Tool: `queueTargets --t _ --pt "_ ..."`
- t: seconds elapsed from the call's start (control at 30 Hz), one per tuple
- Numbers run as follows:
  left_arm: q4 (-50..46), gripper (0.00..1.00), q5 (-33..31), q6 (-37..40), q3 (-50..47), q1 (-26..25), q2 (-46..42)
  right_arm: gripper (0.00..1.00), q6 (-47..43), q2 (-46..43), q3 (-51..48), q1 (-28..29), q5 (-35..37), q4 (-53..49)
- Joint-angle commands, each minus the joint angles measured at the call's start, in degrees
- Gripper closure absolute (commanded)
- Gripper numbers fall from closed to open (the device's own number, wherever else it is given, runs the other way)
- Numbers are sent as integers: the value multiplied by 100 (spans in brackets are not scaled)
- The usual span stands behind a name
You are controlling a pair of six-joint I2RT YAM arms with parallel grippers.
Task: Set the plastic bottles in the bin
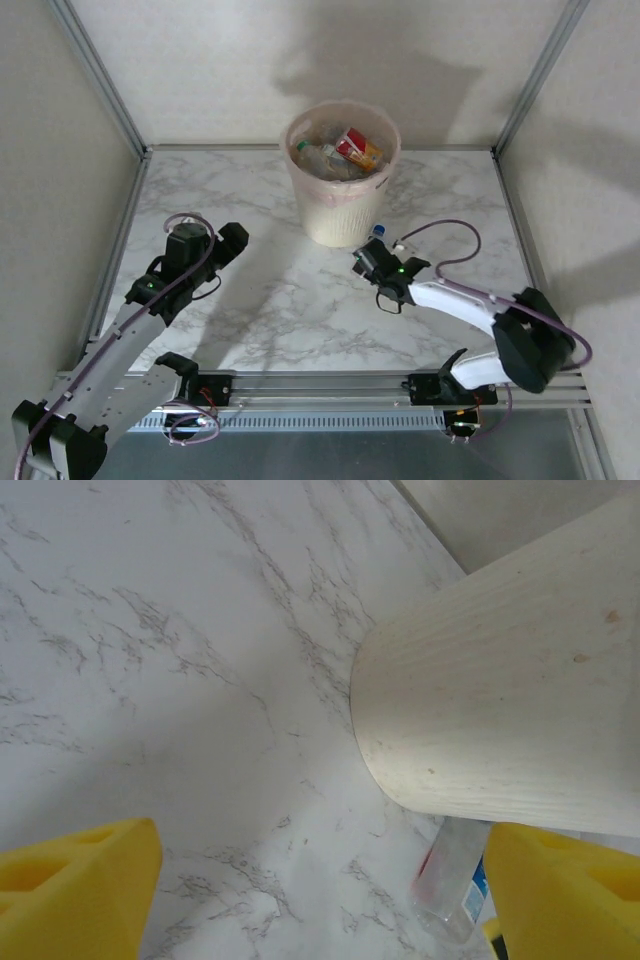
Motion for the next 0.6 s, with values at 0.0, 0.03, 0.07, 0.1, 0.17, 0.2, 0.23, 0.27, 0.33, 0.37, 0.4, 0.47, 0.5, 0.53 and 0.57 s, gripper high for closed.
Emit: queueTargets --t 0.0,0.03,0.07,0.1,0.17,0.2,0.23,0.27,0.33,0.37,0.4,0.47,0.5,0.53,0.57 --pt "-45 16 89 96 -59 84 -69 1 -1098 -485 -234 -49 -329 535" --pt "-43 16 96 95 -55 88 -69 1 -1528 -552 -254 -65 -612 777" --pt "-38 16 104 96 -58 96 -67 1 -1827 -507 -173 -116 -820 774" --pt "-41 16 110 88 -61 100 -62 1 -1984 -399 -29 -168 -863 608" --pt "-43 16 124 96 -39 112 -64 1 -2248 -155 204 -191 -771 328" --pt "-32 16 124 91 -43 112 -61 1 -2284 -120 223 -191 -739 321" --pt "-24 16 124 95 -41 109 -61 1 -2300 -133 187 -190 -759 399" --pt "-17 16 124 94 -51 120 -52 1 -2284 -158 146 -191 -809 499" --pt "11 16 132 83 -59 118 -12 1 -2216 -161 91 -191 -893 683" --pt "23 16 161 75 -63 122 16 1 -2162 -132 74 -182 -945 763" --pt "39 16 182 69 -74 119 34 1 -2109 -109 66 -181 -965 821" --pt "79 16 219 52 -67 115 77 1 -2014 -2 78 -166 -1025 959" --pt "93 16 220 48 -68 114 88 1 -1939 57 118 -158 -974 958" --pt "89 15 220 41 -55 119 97 1 -1890 121 170 -156 -943 958" --pt "90 14 227 39 -46 122 105 1 -1831 174 212 -144 -883 933"
